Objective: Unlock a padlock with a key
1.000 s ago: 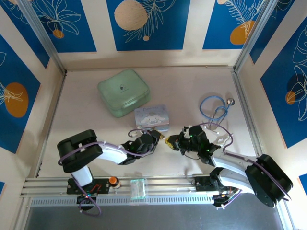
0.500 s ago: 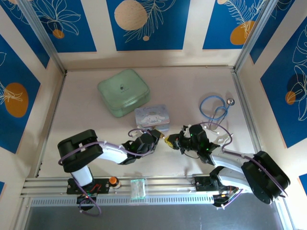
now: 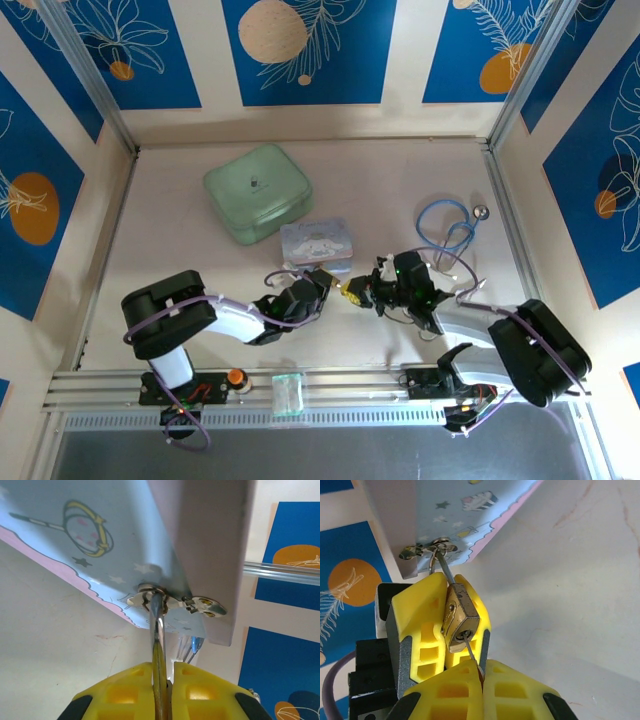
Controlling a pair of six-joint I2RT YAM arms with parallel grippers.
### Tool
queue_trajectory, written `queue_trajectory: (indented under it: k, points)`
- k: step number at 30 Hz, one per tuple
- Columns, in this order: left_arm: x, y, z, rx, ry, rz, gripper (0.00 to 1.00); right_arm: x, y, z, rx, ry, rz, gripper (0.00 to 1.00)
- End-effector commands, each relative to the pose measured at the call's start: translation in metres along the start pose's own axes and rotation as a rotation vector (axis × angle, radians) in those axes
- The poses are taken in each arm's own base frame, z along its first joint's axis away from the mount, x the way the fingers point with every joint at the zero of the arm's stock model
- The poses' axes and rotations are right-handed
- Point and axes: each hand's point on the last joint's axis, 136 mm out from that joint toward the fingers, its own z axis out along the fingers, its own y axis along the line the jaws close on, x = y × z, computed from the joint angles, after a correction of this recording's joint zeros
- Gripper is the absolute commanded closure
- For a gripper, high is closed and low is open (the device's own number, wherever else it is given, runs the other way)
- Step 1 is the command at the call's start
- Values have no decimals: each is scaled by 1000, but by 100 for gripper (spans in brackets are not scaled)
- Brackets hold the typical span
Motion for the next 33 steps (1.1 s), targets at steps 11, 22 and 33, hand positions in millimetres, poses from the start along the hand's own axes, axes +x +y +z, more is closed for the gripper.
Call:
queue_trajectory:
  k: [11, 22, 33]
  points:
    - [54, -53, -21, 165, 228, 6, 100, -10, 31, 4, -156, 97, -127, 100]
    - [64, -45, -10, 190, 266, -6, 100, -4, 27, 6, -136, 85, 15, 100]
    - [75, -54, -12, 180, 309, -9, 100, -11, 40, 5, -114, 11, -93, 100]
